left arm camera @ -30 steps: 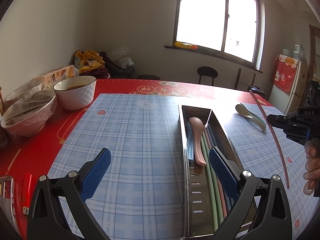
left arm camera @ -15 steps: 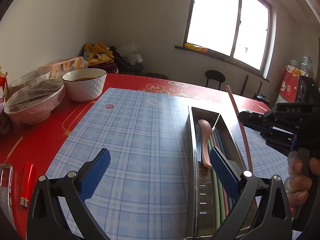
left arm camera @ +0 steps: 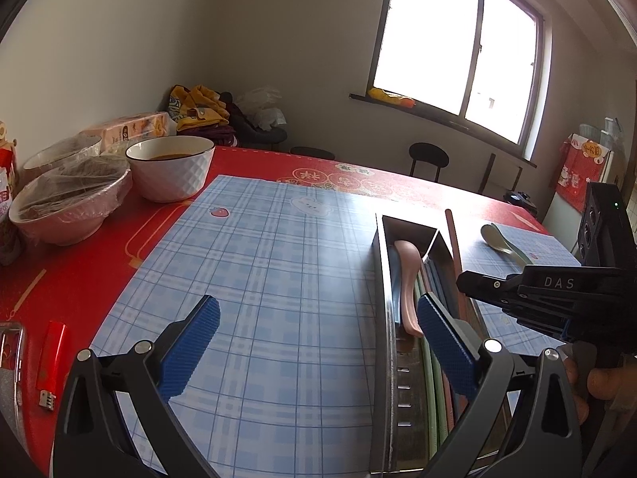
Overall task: Organize utensils
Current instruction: 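Carry the pink chopstick over the steel caddy with the right tool, then lower the pink chopstick into the caddy and open the right tool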
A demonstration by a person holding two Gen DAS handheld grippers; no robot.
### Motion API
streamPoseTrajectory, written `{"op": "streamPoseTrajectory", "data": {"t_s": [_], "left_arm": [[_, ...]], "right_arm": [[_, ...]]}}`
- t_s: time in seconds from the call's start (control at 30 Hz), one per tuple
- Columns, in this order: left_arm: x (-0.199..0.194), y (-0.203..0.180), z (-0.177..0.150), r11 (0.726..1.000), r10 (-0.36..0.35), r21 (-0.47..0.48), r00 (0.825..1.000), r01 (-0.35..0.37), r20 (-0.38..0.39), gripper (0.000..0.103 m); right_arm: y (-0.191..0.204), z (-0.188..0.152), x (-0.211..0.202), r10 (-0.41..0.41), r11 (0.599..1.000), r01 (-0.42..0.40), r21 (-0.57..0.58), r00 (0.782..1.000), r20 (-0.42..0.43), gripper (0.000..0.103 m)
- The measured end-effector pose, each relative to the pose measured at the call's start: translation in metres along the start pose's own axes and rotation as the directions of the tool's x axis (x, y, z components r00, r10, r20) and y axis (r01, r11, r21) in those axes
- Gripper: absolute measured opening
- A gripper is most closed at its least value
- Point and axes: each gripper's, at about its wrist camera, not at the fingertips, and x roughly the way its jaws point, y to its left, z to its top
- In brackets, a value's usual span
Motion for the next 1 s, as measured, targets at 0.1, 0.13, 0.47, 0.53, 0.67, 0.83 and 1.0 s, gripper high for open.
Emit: {"op": "streamPoseTrajectory", "data": {"t_s": [0.1,0.13,0.47,0.53,0.67,0.83,1.0], "left_arm": [[0.0,0.001,0.0,1.0,-0.001,-0.006,1.0,0.001,-0.002,0.097],[0.0,0.001,0.0,1.0,-0.001,-0.008,1.0,0.0,-0.004,0.097],[0.001,0.004,0.0,1.0,0.0,-0.017,1.0,0.0,-0.007,0.097],[0.001,0.005,0.0,1.0,0.001,-0.017,1.0,-0.001,-0.008,0.097],[0.002,0.005,0.0,1.0,-0.002,-0.017,1.0,0.001,-0.01,0.097],[0.0,0.006,0.0,1.0,0.003,-0.025,1.0,-0.002,0.001,0.097],[-0.009,-0.006,0.004,0.998,0.055,0.018,0.998,-0.055,0.021,0.097]], "right_arm": [[0.0,-0.002,0.001,-0.025,0.999,0.025,-0.021,1.0,-0.003,0.008],[0.002,-0.002,0.001,-0.036,0.999,0.035,-0.035,0.999,-0.003,0.008],[0.005,0.003,-0.022,-0.081,0.978,0.09,-0.188,0.995,0.057,0.054],[0.007,0.004,-0.032,-0.101,0.956,0.123,-0.266,0.991,0.093,0.054],[0.002,0.008,-0.052,-0.14,0.909,0.183,-0.376,0.98,0.138,0.067],[-0.025,0.019,-0.077,-0.15,0.891,0.204,-0.406,0.976,0.161,0.07],[-0.066,0.039,-0.105,-0.159,0.895,0.222,-0.387,0.969,0.187,0.07]]}}
